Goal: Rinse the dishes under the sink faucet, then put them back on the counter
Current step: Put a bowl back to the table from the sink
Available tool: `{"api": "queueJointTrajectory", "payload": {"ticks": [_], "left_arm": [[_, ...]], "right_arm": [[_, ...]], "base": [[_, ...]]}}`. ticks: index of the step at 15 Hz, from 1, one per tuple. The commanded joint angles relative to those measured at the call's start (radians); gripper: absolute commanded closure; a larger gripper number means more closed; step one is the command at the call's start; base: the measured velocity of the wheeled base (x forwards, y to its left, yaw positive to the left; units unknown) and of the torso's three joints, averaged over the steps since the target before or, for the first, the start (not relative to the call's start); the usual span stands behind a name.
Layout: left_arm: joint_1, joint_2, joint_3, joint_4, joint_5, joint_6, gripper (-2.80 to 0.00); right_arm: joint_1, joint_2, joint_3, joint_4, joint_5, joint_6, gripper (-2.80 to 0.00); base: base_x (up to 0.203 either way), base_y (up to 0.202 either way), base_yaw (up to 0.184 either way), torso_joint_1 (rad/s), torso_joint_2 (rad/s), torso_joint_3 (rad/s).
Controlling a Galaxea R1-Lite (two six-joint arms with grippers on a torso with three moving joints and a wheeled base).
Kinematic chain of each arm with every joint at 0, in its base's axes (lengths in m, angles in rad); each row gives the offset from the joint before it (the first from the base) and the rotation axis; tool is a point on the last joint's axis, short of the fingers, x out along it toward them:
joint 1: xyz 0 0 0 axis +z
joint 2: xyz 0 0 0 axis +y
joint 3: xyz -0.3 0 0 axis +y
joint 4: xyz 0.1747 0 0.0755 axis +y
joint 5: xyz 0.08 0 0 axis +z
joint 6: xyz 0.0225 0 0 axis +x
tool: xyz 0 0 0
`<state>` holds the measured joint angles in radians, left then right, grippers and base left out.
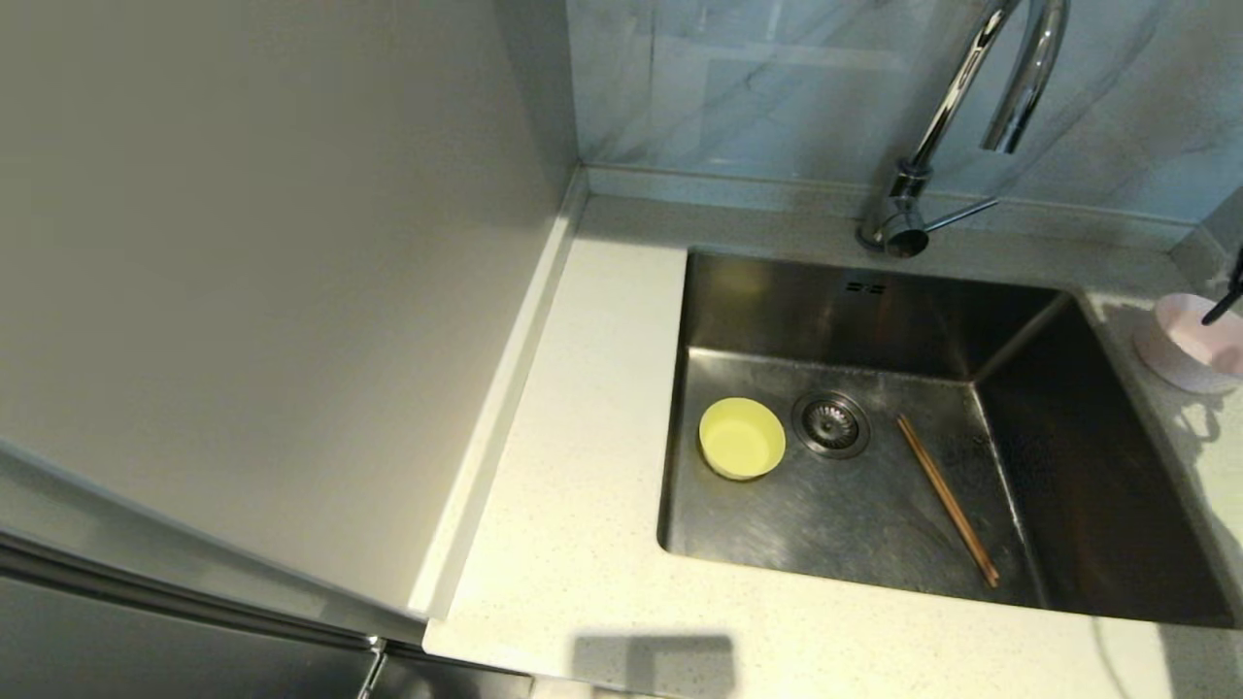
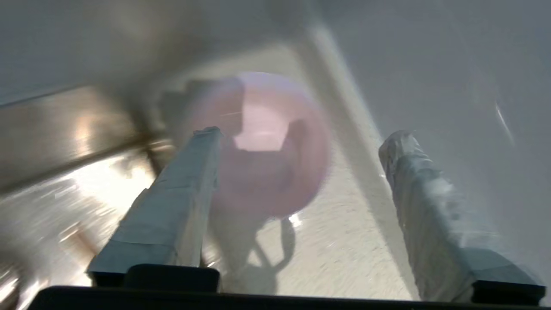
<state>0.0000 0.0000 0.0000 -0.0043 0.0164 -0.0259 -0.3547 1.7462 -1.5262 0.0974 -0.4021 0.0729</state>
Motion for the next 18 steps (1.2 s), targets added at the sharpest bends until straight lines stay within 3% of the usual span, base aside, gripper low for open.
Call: {"api": "queueJointTrajectory", "payload": {"ticks": [1,3,5,10,12,13,16,18], "left_arm": [[0.0,-0.003,0.0,0.0,0.0,0.0,0.0],[0.0,-0.003,0.0,0.0,0.0,0.0,0.0],[0.0,-0.003,0.0,0.0,0.0,0.0,0.0],[0.0,-0.003,0.0,0.0,0.0,0.0,0.0],[0.0,-0.003,0.0,0.0,0.0,0.0,0.0],[0.0,-0.003,0.0,0.0,0.0,0.0,0.0],[0.0,-0.003,0.0,0.0,0.0,0.0,0.0],[0.0,-0.003,0.0,0.0,0.0,0.0,0.0]], "right_arm": [[0.119,-0.148,0.056,0.003,-0.011,-0.029,-2.8],[0.253,-0.226,0.138,0.009,-0.101,-0.106,-2.8],[0.336,-0.277,0.192,0.076,-0.15,-0.137,-2.8],[0.414,-0.34,0.294,0.48,-0.163,-0.057,-2.8],[0.47,-0.33,0.305,0.554,-0.171,0.042,-2.8],[0.488,-0.313,0.31,0.558,-0.17,0.077,0.0],[0.515,-0.258,0.297,0.553,-0.065,0.116,0.0],[0.515,-0.209,0.295,0.487,-0.043,0.191,0.0]], "base": [[0.0,0.0,0.0,0.0,0.0,0.0],[0.0,0.0,0.0,0.0,0.0,0.0],[0.0,0.0,0.0,0.0,0.0,0.0],[0.0,0.0,0.0,0.0,0.0,0.0],[0.0,0.0,0.0,0.0,0.0,0.0],[0.0,0.0,0.0,0.0,0.0,0.0],[0.0,0.0,0.0,0.0,0.0,0.0],[0.0,0.0,0.0,0.0,0.0,0.0]]}}
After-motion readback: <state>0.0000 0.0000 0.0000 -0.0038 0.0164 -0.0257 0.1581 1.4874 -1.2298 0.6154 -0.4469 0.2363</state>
